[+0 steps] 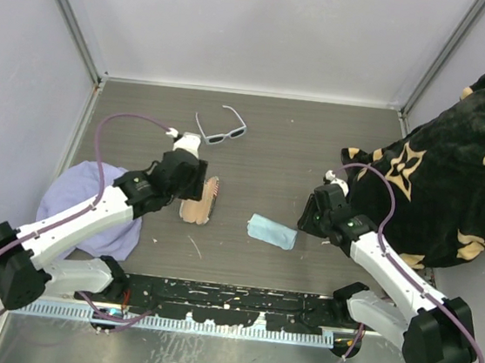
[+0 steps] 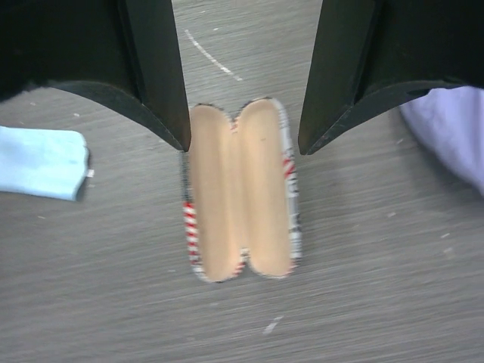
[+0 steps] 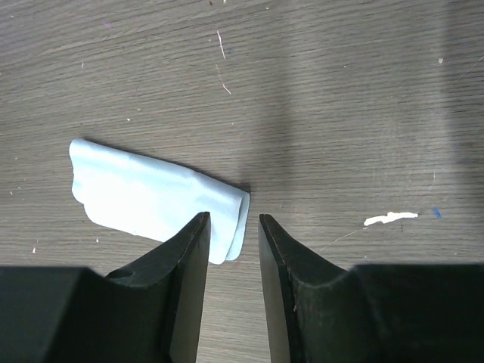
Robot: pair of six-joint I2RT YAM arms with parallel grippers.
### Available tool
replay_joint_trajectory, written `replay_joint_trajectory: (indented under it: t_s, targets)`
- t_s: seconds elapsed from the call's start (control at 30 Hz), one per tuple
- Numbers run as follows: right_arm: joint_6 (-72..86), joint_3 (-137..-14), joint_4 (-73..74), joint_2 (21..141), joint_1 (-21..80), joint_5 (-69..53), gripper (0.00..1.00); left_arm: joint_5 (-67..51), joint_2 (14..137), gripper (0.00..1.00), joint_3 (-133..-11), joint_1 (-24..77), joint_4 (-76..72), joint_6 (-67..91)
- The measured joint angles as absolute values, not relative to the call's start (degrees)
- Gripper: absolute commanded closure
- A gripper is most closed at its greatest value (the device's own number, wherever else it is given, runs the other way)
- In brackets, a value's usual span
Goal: Organize the sunglasses
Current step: Fold the glasses cleaning cloth at the center of the board, then pick up the sunglasses case from the center of the board.
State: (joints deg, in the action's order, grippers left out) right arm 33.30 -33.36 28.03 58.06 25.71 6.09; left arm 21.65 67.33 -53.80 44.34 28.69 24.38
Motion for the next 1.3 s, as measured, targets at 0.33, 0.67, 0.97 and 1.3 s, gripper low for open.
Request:
replay_joint_trajectory:
  t_s: [0.33, 0.67, 0.97, 1.3]
  targets:
    - [32.2, -34.0, 29.3, 56.4, 25.7, 5.4, 0.61, 20.7, 70.8, 0.43, -52.0, 37.4, 33.9, 22.6]
    - [31.6, -34.0, 30.3, 53.2, 25.7, 4.7, 0.61, 19.7, 85.3, 0.73, -53.7, 36.6, 34.8, 18.1]
    - [31.6, -34.0, 30.5, 52.9, 25.7, 3.9, 0.61, 22.0, 88.0, 0.97, -57.9, 36.6, 35.4, 15.0]
    - [31.6, -34.0, 30.5, 51.1, 25.7, 3.3, 0.61, 16.3, 84.9, 1.0, -53.3, 36.3, 20.1, -1.6]
